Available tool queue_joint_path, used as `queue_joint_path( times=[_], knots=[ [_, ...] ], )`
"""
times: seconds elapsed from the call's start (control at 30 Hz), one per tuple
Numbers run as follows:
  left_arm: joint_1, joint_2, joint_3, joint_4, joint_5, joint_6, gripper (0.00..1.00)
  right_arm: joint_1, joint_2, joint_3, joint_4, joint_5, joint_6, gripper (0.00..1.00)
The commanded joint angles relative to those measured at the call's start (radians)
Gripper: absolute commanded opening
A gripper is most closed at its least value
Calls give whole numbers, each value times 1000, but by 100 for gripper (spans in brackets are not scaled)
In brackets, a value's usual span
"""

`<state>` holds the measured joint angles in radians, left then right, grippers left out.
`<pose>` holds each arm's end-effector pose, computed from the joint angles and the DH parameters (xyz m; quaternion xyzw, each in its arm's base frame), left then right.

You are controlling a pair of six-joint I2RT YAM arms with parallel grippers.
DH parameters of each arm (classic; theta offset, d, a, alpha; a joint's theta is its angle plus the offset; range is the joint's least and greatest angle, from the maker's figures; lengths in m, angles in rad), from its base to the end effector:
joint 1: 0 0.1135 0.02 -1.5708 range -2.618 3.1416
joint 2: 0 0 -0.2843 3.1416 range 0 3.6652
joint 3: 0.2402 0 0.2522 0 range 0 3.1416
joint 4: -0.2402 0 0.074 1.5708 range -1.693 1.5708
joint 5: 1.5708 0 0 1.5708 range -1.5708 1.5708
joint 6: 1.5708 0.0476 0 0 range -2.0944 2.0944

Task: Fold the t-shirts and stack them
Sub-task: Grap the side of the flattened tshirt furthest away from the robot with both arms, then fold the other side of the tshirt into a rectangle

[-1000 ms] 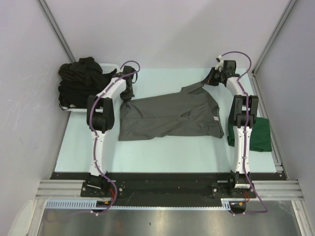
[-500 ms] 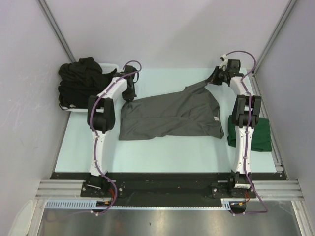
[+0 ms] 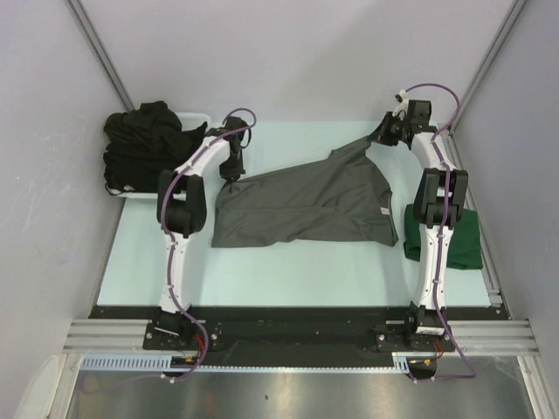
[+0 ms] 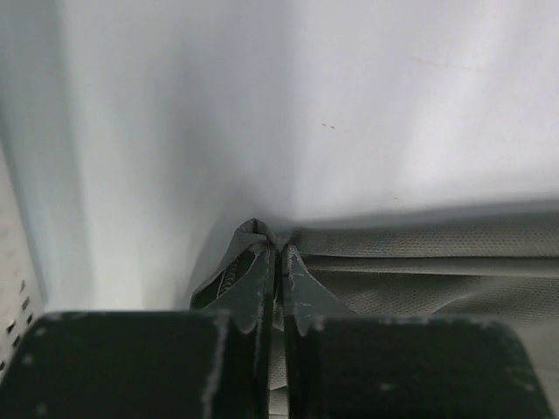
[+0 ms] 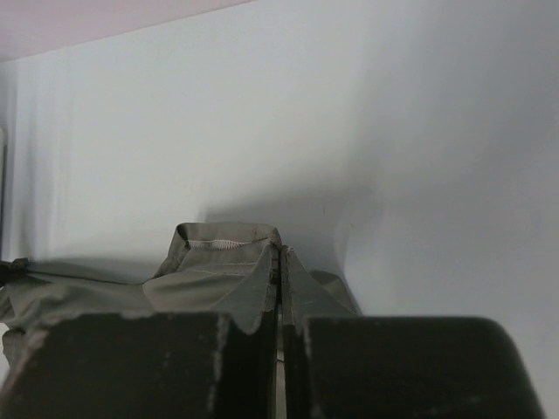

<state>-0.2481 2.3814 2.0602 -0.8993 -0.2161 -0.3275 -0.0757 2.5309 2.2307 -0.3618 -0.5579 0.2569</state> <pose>0.5054 -0.1175 0.1758 -0.0576 0.9774 0.0526 0.1963 0.5951 -0.0199 0.1911 0.0238 0.8719 0.2846 0.3978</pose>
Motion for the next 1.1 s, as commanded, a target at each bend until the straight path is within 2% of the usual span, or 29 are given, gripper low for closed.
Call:
queue_joint_path(
  times=[0.0, 0.6, 1.07],
  knots=[
    [0, -65, 55, -7, -65, 27, 1, -7, -84, -5, 26, -7, -7, 0],
    [0, -71, 109, 7, -58, 25, 0, -6, -149, -82, -8, -17, -7, 0],
    [0, -152, 32, -30, -66, 74, 0, 1, -260, -126, -91, 4, -28, 0]
  ],
)
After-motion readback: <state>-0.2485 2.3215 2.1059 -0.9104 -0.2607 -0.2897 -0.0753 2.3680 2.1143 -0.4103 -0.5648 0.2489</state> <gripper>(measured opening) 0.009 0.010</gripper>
